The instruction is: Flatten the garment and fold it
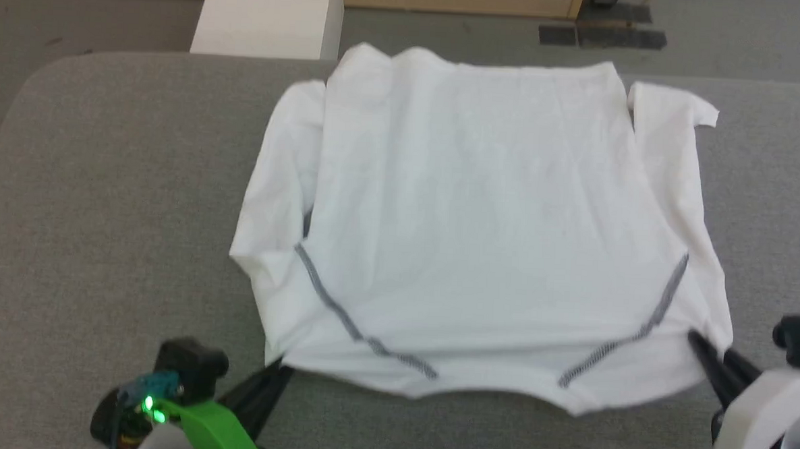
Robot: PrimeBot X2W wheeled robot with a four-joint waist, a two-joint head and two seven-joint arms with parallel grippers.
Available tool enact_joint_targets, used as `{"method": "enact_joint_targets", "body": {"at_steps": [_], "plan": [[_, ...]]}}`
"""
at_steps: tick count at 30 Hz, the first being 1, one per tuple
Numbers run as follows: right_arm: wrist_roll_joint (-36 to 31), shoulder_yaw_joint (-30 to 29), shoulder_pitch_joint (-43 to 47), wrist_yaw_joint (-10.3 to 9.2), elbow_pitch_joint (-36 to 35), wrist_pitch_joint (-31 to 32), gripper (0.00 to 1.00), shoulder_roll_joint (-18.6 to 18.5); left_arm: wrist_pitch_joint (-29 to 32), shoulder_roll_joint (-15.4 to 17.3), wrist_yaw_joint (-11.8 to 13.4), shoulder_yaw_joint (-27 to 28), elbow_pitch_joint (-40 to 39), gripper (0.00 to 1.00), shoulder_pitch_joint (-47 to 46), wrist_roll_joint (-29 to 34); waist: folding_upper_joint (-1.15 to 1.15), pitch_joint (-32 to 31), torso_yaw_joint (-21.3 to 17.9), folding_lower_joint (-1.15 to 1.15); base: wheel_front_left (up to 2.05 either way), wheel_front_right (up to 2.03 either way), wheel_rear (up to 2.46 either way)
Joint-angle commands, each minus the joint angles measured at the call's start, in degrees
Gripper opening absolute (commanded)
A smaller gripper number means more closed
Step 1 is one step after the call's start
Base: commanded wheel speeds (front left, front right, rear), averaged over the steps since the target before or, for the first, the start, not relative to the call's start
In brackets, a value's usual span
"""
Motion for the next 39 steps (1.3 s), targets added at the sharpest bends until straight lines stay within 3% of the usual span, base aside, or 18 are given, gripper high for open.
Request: {"method": "enact_joint_targets", "body": {"at_steps": [1, 7, 16, 24, 30, 32, 33, 34, 35, 36, 39], "plan": [[0.4, -1.1, 2.2, -0.13, -0.4, 1.0, 0.00, 0.2, 0.3, 0.8, 0.9, 0.0, -0.1, 0.00, 2.1, -0.8, 0.00, -3.3, -0.5, 0.01, 0.00, 0.00, 0.00], [1.6, -2.4, 10.4, -0.13, -1.4, 6.6, 0.00, 1.1, 1.5, 1.5, 2.1, -1.2, -0.6, 0.00, 7.9, -3.2, 0.00, -6.6, -0.7, 0.01, 0.00, 0.00, 0.00], [1.9, -2.7, 17.3, -0.13, -1.7, 9.6, 0.00, 2.8, 2.5, 1.4, 2.6, -2.9, -0.8, 0.00, 12.9, -5.5, 0.00, -9.9, -0.7, 0.01, 0.00, 0.00, 0.00], [0.5, -2.1, 19.4, -0.13, -0.3, 9.2, 0.00, 3.6, 1.7, 0.0, 1.0, -4.2, 2.2, 0.00, 13.7, -6.9, 0.00, -10.3, -0.6, 0.01, 0.00, 0.00, 0.00], [0.1, 0.3, 17.9, -0.13, 4.1, 7.2, 0.00, 3.8, 1.9, -2.8, -2.3, -5.0, 7.8, 0.00, 12.6, -10.3, 0.00, -10.5, -0.9, 0.01, 0.00, 0.00, 0.00], [-0.1, 0.6, 17.2, -0.13, 5.8, 5.8, 0.34, 4.1, 1.7, -3.2, -2.9, -5.1, 9.9, 0.00, 11.8, -10.4, 0.00, -10.7, -1.1, 0.01, 0.00, 0.00, 0.00], [-0.2, 0.7, 16.8, -0.13, 6.8, 4.9, 0.45, 4.4, 1.3, -3.6, -3.0, -4.9, 11.0, 0.00, 11.4, -10.3, 0.00, -10.8, -1.2, 0.01, 0.00, 0.00, 0.00], [-0.3, 0.8, 16.6, -0.13, 7.5, 4.3, 0.77, 4.5, 1.0, -3.9, -3.0, -4.9, 11.8, 0.00, 11.1, -10.3, 0.00, -10.9, -1.2, 0.01, 0.00, 0.00, 0.00], [-0.5, 1.0, 16.3, -0.13, 8.3, 3.5, 1.00, 4.7, 0.7, -4.2, -3.1, -5.0, 12.8, 0.16, 10.7, -10.1, 0.00, -11.1, -1.2, 0.01, 0.00, 0.00, 0.00], [-0.5, 0.9, 15.9, -0.13, 9.6, 2.3, 1.00, 5.2, 0.0, -5.0, -2.9, -4.9, 14.3, 1.00, 10.3, -9.8, 0.00, -11.2, -1.2, 0.01, 0.00, 0.00, 0.00], [-0.3, 1.2, 15.5, -0.13, 10.4, 0.9, 1.00, 5.6, -0.8, -5.8, -3.2, -5.0, 15.5, 1.00, 9.9, -9.9, 0.00, -11.4, -1.3, 0.01, 0.00, 0.00, 0.00]]}}
